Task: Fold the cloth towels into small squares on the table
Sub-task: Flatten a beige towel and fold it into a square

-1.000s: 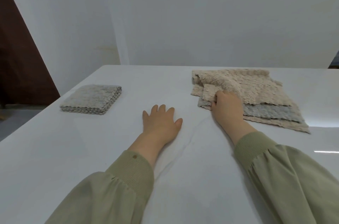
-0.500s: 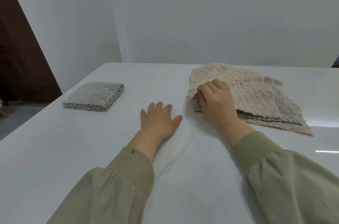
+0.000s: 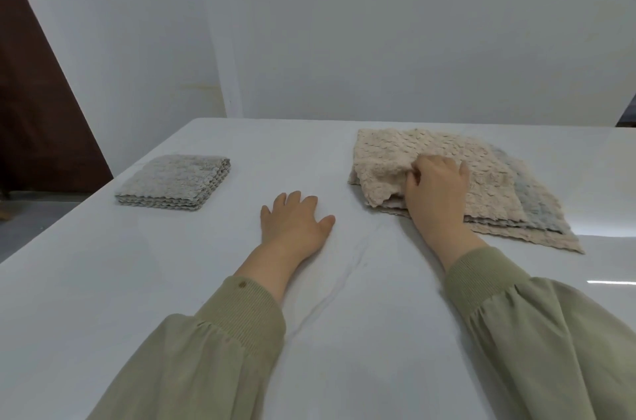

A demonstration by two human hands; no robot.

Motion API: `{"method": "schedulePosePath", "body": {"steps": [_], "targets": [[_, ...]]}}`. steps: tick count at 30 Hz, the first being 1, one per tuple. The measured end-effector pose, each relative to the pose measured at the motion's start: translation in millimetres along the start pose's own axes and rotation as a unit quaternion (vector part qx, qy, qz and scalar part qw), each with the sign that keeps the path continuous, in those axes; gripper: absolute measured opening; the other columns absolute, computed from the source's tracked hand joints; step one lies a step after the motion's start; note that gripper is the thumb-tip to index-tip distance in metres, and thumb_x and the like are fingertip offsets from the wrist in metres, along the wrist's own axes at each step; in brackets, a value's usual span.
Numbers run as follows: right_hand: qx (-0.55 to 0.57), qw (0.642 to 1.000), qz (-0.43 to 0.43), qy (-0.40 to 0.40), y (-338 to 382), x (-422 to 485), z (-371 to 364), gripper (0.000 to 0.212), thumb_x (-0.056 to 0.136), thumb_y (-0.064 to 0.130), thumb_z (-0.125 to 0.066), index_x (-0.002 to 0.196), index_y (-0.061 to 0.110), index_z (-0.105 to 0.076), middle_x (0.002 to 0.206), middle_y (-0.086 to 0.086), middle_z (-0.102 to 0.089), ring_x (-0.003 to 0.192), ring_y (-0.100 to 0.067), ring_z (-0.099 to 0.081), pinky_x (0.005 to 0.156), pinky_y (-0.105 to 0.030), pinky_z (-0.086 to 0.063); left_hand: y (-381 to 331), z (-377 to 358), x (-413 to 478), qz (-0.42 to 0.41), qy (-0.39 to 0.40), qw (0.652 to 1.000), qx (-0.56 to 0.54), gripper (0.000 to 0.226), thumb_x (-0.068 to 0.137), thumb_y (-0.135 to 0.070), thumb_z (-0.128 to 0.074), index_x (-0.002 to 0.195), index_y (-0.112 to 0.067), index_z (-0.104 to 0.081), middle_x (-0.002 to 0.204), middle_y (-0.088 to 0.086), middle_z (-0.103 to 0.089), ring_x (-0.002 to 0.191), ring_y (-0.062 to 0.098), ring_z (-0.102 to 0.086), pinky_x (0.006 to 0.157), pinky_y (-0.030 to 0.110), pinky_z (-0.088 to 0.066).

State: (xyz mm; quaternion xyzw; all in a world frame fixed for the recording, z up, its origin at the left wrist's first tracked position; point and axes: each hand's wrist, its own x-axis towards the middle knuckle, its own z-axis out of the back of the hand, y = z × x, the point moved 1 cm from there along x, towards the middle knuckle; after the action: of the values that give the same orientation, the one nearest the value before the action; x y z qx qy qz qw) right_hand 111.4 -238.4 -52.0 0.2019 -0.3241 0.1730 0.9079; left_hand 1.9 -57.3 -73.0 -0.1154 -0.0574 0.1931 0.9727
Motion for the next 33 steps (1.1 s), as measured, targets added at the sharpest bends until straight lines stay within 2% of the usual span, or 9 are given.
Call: {"method": "schedulePosePath", "body": {"steps": [3,7,11,14,19,25,28,31,33], "targets": [[0.172,0.973,0.100,-0.120,25,-8,17,0.015,0.087,0.000,-0.049,0.097,-0.002,-0.060,0.117,-0.020,-0.063,0.107,-0.035,-0.057,0.101,-0.047,-0.042,4,8,3,0.025,-0.080,0.987,-0.139,0.046,0.097,-0.040,-0.040,0.138,-0.020,-0.043,0.148,0.003,-0.037,0.137,0.022,-0.030,0.112,0.039,-0.023],[0.256,0.945,0.194,0.070,67,-39,39,0.032,0.093,0.017,-0.041,0.119,0.004,-0.055,0.113,-0.016,-0.064,0.101,-0.030,-0.059,0.090,-0.031,-0.039,24,25,3,0.085,-0.181,0.910,-0.363,0.035,0.097,-0.024,-0.043,0.129,-0.013,-0.053,0.136,0.006,-0.052,0.126,0.021,-0.045,0.100,0.024,-0.031],[0.108,0.967,0.149,0.177,74,-52,30,0.049,0.097,0.035,-0.038,0.141,0.015,-0.033,0.151,-0.005,-0.034,0.140,-0.023,-0.028,0.117,-0.043,-0.010,37,31,-6,0.120,-0.198,0.856,-0.462,0.035,0.097,-0.018,-0.040,0.129,-0.015,-0.053,0.131,0.002,-0.054,0.112,0.012,-0.047,0.093,0.022,-0.032],[-0.024,0.977,0.017,0.211,57,-48,25,0.061,0.094,0.046,-0.036,0.145,0.014,-0.025,0.156,-0.009,-0.022,0.143,-0.027,-0.018,0.115,-0.054,-0.007,32,31,-8,0.094,-0.160,0.878,-0.440,0.035,0.096,-0.019,-0.043,0.130,-0.018,-0.052,0.132,0.000,-0.053,0.111,0.009,-0.047,0.091,0.023,-0.032],[-0.085,0.962,-0.023,0.260,40,-42,23,0.032,0.095,0.035,-0.043,0.119,0.015,-0.052,0.126,-0.006,-0.052,0.123,-0.029,-0.041,0.110,-0.059,-0.019,12,31,-14,0.005,-0.068,0.903,-0.424,0.034,0.095,-0.026,-0.051,0.129,-0.025,-0.053,0.125,-0.007,-0.056,0.109,0.006,-0.050,0.092,0.022,-0.034],[0.073,0.975,0.075,0.198,62,-51,27,0.008,0.091,0.021,-0.047,0.083,0.020,-0.048,0.092,-0.003,-0.061,0.099,-0.027,-0.052,0.107,-0.048,-0.026,27,34,-28,-0.013,-0.046,0.915,-0.402,0.029,0.095,-0.026,-0.052,0.123,-0.025,-0.058,0.117,-0.009,-0.059,0.104,0.006,-0.055,0.092,0.020,-0.036],[0.203,0.940,0.155,0.226,90,-69,35,0.016,0.088,0.020,-0.054,0.074,0.018,-0.046,0.070,0.006,-0.047,0.079,-0.022,-0.046,0.081,-0.035,-0.037,57,45,-34,0.016,-0.043,0.899,-0.437,0.022,0.095,-0.028,-0.052,0.115,-0.029,-0.062,0.116,-0.011,-0.062,0.106,0.007,-0.058,0.096,0.026,-0.042],[0.257,0.897,0.208,0.294,113,-83,31,0.020,0.090,0.029,-0.054,0.078,0.014,-0.059,0.072,0.004,-0.057,0.076,-0.018,-0.051,0.071,-0.032,-0.038,78,53,-39,0.032,-0.046,0.887,-0.458,0.019,0.095,-0.030,-0.051,0.107,-0.034,-0.064,0.115,-0.010,-0.064,0.107,0.007,-0.059,0.100,0.033,-0.044],[0.307,0.900,0.178,0.255,118,-80,32,0.024,0.090,0.028,-0.049,0.080,0.014,-0.065,0.076,0.000,-0.065,0.079,-0.020,-0.055,0.077,-0.037,-0.044,78,55,-40,0.014,-0.076,0.900,-0.430,0.020,0.095,-0.030,-0.050,0.109,-0.034,-0.064,0.117,-0.013,-0.063,0.110,0.003,-0.056,0.097,0.027,-0.041]]}}
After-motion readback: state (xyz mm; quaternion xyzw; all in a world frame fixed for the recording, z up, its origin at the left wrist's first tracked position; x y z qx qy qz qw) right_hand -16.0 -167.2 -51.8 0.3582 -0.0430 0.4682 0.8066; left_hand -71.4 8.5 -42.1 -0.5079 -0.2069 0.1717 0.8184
